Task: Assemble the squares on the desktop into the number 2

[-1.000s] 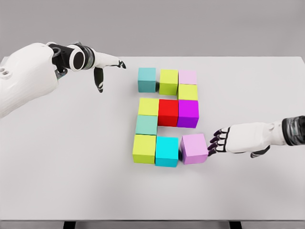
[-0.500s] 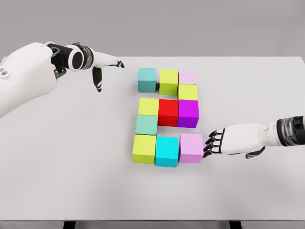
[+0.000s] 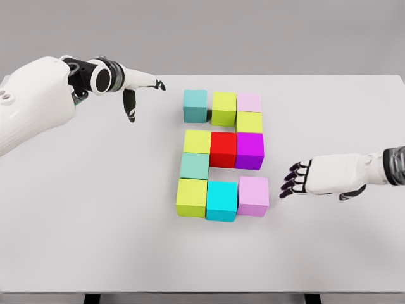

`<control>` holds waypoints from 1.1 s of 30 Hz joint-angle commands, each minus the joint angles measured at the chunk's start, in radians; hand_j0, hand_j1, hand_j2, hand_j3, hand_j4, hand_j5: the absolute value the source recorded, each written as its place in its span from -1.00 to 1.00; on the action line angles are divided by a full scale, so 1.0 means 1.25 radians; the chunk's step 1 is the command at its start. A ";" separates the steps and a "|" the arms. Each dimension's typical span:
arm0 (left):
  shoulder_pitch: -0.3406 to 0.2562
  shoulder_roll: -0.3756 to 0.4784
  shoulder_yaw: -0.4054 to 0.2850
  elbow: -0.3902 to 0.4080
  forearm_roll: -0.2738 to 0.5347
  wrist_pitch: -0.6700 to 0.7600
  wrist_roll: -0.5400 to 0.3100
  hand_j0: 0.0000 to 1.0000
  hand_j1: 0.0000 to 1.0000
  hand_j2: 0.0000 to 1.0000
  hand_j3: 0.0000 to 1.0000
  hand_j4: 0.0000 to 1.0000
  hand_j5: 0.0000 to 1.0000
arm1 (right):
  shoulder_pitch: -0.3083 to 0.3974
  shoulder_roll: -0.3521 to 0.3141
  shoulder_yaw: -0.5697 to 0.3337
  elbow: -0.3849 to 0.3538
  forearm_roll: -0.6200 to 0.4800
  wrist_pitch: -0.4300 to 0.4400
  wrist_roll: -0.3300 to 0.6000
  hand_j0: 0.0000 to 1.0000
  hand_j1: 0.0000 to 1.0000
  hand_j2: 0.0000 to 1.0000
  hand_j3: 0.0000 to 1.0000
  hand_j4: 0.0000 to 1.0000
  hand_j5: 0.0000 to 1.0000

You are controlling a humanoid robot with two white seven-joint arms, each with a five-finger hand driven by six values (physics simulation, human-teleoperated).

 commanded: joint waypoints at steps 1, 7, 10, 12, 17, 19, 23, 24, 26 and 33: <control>0.000 0.000 0.001 0.000 -0.002 -0.001 0.000 1.00 1.00 1.00 1.00 1.00 1.00 | 0.000 -0.005 -0.003 0.001 -0.003 0.002 0.000 1.00 1.00 1.00 1.00 1.00 1.00; -0.001 0.002 0.002 0.000 -0.002 -0.001 0.000 1.00 1.00 1.00 1.00 1.00 1.00 | -0.004 -0.004 -0.044 0.003 -0.001 0.002 0.000 1.00 1.00 1.00 1.00 1.00 1.00; -0.001 0.002 0.002 0.000 -0.002 -0.001 0.000 1.00 1.00 1.00 1.00 1.00 1.00 | -0.004 0.002 -0.066 0.003 0.000 0.002 0.000 1.00 1.00 1.00 1.00 1.00 1.00; -0.001 0.002 0.002 0.000 -0.002 -0.001 0.000 1.00 1.00 1.00 1.00 1.00 1.00 | -0.004 0.005 -0.077 0.003 0.000 0.002 0.000 1.00 1.00 1.00 1.00 1.00 1.00; -0.001 0.002 0.001 0.000 -0.003 -0.001 0.000 1.00 1.00 1.00 1.00 1.00 1.00 | -0.005 0.025 -0.093 0.003 0.000 0.002 0.000 1.00 1.00 1.00 1.00 1.00 1.00; -0.001 0.002 0.001 0.000 -0.003 -0.001 0.000 1.00 1.00 1.00 1.00 1.00 1.00 | -0.004 0.036 -0.094 0.004 0.000 0.002 0.000 1.00 1.00 1.00 1.00 1.00 1.00; 0.000 -0.002 0.002 0.004 -0.014 -0.001 0.000 1.00 1.00 1.00 1.00 1.00 1.00 | 0.001 0.040 -0.094 0.004 0.002 0.002 0.000 1.00 1.00 1.00 1.00 1.00 1.00; 0.000 -0.004 0.002 0.003 -0.014 -0.001 0.000 1.00 1.00 1.00 1.00 1.00 1.00 | 0.004 0.041 -0.094 0.003 0.002 0.002 0.000 1.00 1.00 1.00 1.00 1.00 1.00; 0.001 -0.004 0.002 0.004 -0.014 -0.001 0.000 1.00 1.00 1.00 1.00 1.00 1.00 | 0.006 0.047 -0.093 0.003 0.002 0.002 0.000 1.00 1.00 1.00 1.00 1.00 1.00; 0.002 -0.002 0.002 0.004 -0.019 0.000 0.000 1.00 1.00 1.00 1.00 1.00 1.00 | 0.010 0.056 -0.090 0.003 0.002 0.002 0.000 1.00 1.00 1.00 1.00 1.00 1.00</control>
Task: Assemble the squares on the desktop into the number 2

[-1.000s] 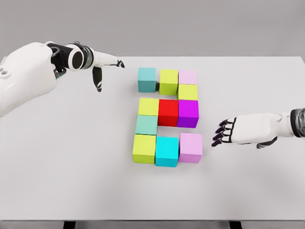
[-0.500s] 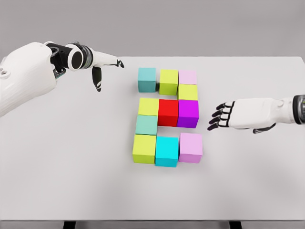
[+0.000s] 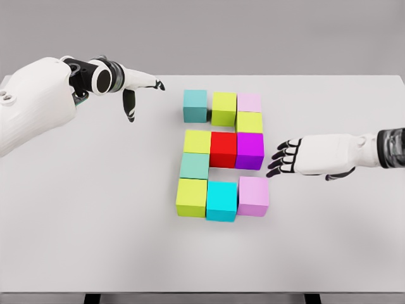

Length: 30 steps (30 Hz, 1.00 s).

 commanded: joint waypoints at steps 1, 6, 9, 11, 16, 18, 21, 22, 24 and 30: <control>0.000 -0.001 0.001 0.000 -0.011 -0.001 0.000 1.00 1.00 1.00 1.00 1.00 1.00 | 0.000 0.001 0.000 0.000 -0.003 0.002 0.000 1.00 1.00 1.00 1.00 1.00 1.00; 0.010 -0.033 -0.001 0.054 -0.013 -0.002 0.000 1.00 1.00 1.00 1.00 1.00 1.00 | 0.009 0.001 0.003 0.000 -0.003 0.002 0.000 1.00 1.00 1.00 1.00 1.00 1.00; 0.012 -0.053 0.001 0.102 -0.050 -0.003 0.000 1.00 1.00 1.00 1.00 1.00 1.00 | 0.010 0.002 0.003 -0.001 -0.003 0.002 0.000 1.00 1.00 1.00 1.00 1.00 1.00; 0.012 -0.071 0.001 0.135 -0.056 -0.003 0.000 1.00 1.00 1.00 1.00 1.00 1.00 | 0.011 0.002 0.003 -0.001 -0.003 0.002 0.000 1.00 1.00 1.00 1.00 1.00 1.00; 0.023 -0.077 0.001 0.139 -0.063 -0.003 0.000 1.00 1.00 1.00 1.00 1.00 1.00 | 0.011 0.006 0.004 -0.001 -0.003 0.002 0.000 1.00 1.00 1.00 1.00 1.00 1.00; 0.023 -0.079 0.001 0.155 -0.065 -0.004 0.000 1.00 1.00 1.00 1.00 1.00 1.00 | 0.011 0.007 0.004 -0.001 -0.003 0.002 0.000 1.00 1.00 1.00 1.00 1.00 1.00; 0.023 -0.087 0.001 0.178 -0.065 -0.028 0.000 1.00 1.00 1.00 1.00 1.00 1.00 | 0.011 0.003 0.000 0.000 -0.003 0.002 0.000 1.00 1.00 1.00 1.00 1.00 1.00; 0.023 -0.091 0.002 0.183 -0.065 -0.030 0.000 1.00 1.00 1.00 1.00 1.00 1.00 | 0.011 0.002 -0.003 0.000 -0.003 0.002 0.000 1.00 1.00 1.00 1.00 1.00 1.00; 0.023 -0.091 0.002 0.183 -0.065 -0.031 0.000 1.00 1.00 1.00 1.00 1.00 1.00 | 0.011 -0.002 -0.027 0.002 -0.002 0.002 0.000 1.00 1.00 1.00 1.00 1.00 1.00; 0.023 -0.094 0.002 0.204 -0.065 -0.031 0.000 1.00 1.00 1.00 1.00 1.00 1.00 | 0.011 0.010 -0.037 0.049 0.029 0.002 0.000 1.00 1.00 1.00 1.00 1.00 1.00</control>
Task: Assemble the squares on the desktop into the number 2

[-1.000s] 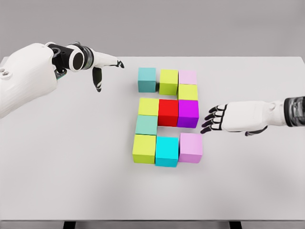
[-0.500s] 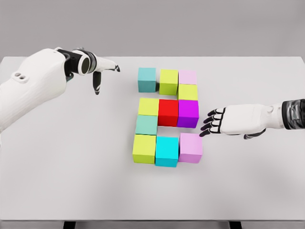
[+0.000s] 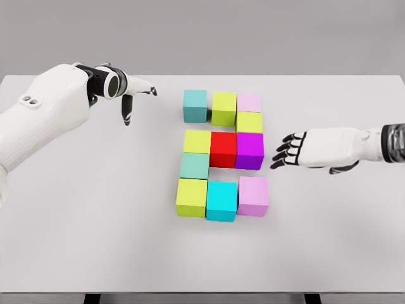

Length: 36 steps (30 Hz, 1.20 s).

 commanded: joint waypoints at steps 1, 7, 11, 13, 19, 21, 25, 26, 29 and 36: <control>0.000 -0.016 0.001 0.030 -0.002 -0.003 0.000 1.00 1.00 1.00 1.00 1.00 1.00 | 0.000 0.008 -0.004 0.037 0.015 0.002 0.000 1.00 1.00 1.00 1.00 1.00 1.00; 0.000 -0.031 0.001 0.035 -0.004 -0.020 0.000 1.00 1.00 1.00 1.00 1.00 1.00 | 0.000 0.027 0.006 0.052 0.026 0.002 0.000 1.00 1.00 1.00 1.00 1.00 1.00; 0.000 -0.048 0.002 0.038 -0.021 -0.020 0.000 1.00 1.00 1.00 1.00 1.00 1.00 | 0.001 0.027 0.034 -0.004 0.026 0.002 0.000 1.00 1.00 1.00 1.00 1.00 1.00; 0.000 -0.063 0.002 0.063 -0.021 -0.020 0.000 1.00 1.00 1.00 1.00 1.00 1.00 | 0.002 0.027 0.034 -0.015 0.026 0.002 0.000 1.00 1.00 1.00 1.00 1.00 1.00; 0.004 -0.074 0.002 0.076 -0.024 -0.020 0.000 1.00 1.00 1.00 1.00 1.00 1.00 | 0.006 0.026 0.035 -0.032 0.026 0.002 0.000 1.00 1.00 1.00 1.00 1.00 1.00; 0.004 -0.079 0.002 0.087 -0.032 -0.021 0.000 1.00 1.00 1.00 1.00 1.00 1.00 | 0.006 0.025 0.035 -0.032 0.026 0.002 0.000 1.00 1.00 1.00 1.00 1.00 1.00; 0.004 -0.080 0.003 0.087 -0.032 -0.020 0.000 1.00 1.00 1.00 1.00 1.00 1.00 | 0.009 0.020 0.033 -0.025 0.026 0.002 0.000 1.00 1.00 1.00 1.00 1.00 1.00; 0.004 -0.080 0.002 0.089 -0.032 -0.020 0.000 1.00 1.00 1.00 1.00 1.00 1.00 | 0.009 0.021 0.030 -0.016 0.027 0.002 0.000 1.00 1.00 1.00 1.00 1.00 1.00; 0.004 -0.100 0.003 0.112 -0.038 -0.020 0.000 1.00 1.00 1.00 1.00 1.00 1.00 | 0.004 0.029 0.028 0.019 0.047 0.002 0.000 1.00 1.00 1.00 1.00 1.00 1.00; 0.009 -0.121 0.003 0.126 -0.056 -0.021 0.000 1.00 1.00 1.00 1.00 1.00 1.00 | 0.004 0.040 0.029 0.047 0.063 0.002 0.000 1.00 1.00 1.00 1.00 1.00 1.00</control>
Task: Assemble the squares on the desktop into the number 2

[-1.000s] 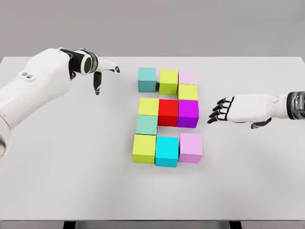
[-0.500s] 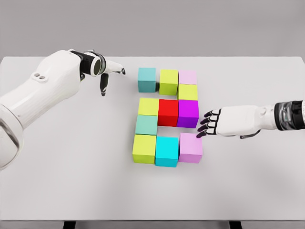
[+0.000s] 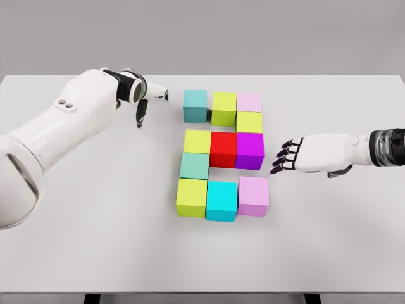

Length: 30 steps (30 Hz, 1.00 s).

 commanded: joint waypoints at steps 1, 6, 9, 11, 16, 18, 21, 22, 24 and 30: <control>0.000 -0.005 0.002 -0.004 0.015 -0.005 -0.002 1.00 1.00 1.00 1.00 1.00 1.00 | 0.000 0.004 0.001 0.009 0.003 0.002 0.000 1.00 1.00 1.00 1.00 1.00 1.00; -0.004 0.041 0.066 -0.064 0.027 -0.123 -0.002 1.00 1.00 1.00 1.00 1.00 1.00 | 0.000 0.014 0.004 0.010 0.004 0.002 0.000 1.00 1.00 1.00 1.00 1.00 1.00; -0.007 0.062 0.085 -0.071 0.027 -0.152 -0.002 1.00 1.00 1.00 1.00 1.00 1.00 | 0.000 0.019 0.006 0.009 0.009 0.002 0.000 1.00 1.00 1.00 1.00 1.00 1.00; -0.006 0.062 0.085 -0.070 0.027 -0.153 -0.002 1.00 1.00 1.00 1.00 1.00 1.00 | 0.000 0.019 0.007 0.005 0.009 0.002 0.000 1.00 1.00 1.00 1.00 1.00 1.00; 0.000 0.062 0.085 -0.065 0.022 -0.153 -0.002 1.00 1.00 1.00 1.00 1.00 1.00 | 0.002 0.020 0.027 0.002 0.012 0.002 0.000 1.00 1.00 1.00 1.00 1.00 1.00; 0.005 0.054 0.084 -0.065 0.020 -0.153 -0.002 1.00 1.00 1.00 1.00 1.00 1.00 | 0.002 0.020 0.028 -0.009 0.012 0.002 0.000 1.00 1.00 1.00 1.00 1.00 1.00; 0.010 0.057 0.084 -0.065 0.019 -0.153 -0.002 1.00 1.00 1.00 1.00 1.00 1.00 | 0.004 0.020 0.028 -0.035 0.012 0.002 0.000 1.00 1.00 1.00 1.00 1.00 1.00; 0.010 0.059 0.084 -0.065 0.019 -0.153 -0.002 1.00 1.00 1.00 1.00 1.00 1.00 | 0.004 0.019 0.028 -0.043 0.012 0.002 0.000 1.00 1.00 1.00 1.00 1.00 1.00; 0.010 0.057 0.083 -0.067 0.020 -0.153 -0.002 1.00 1.00 1.00 1.00 1.00 1.00 | 0.004 0.019 0.028 -0.050 0.012 0.002 0.000 1.00 1.00 1.00 1.00 1.00 1.00; 0.010 0.049 0.083 -0.070 0.019 -0.156 -0.002 1.00 1.00 1.00 1.00 1.00 1.00 | 0.004 0.015 0.026 -0.044 0.010 0.002 0.000 1.00 1.00 1.00 1.00 1.00 1.00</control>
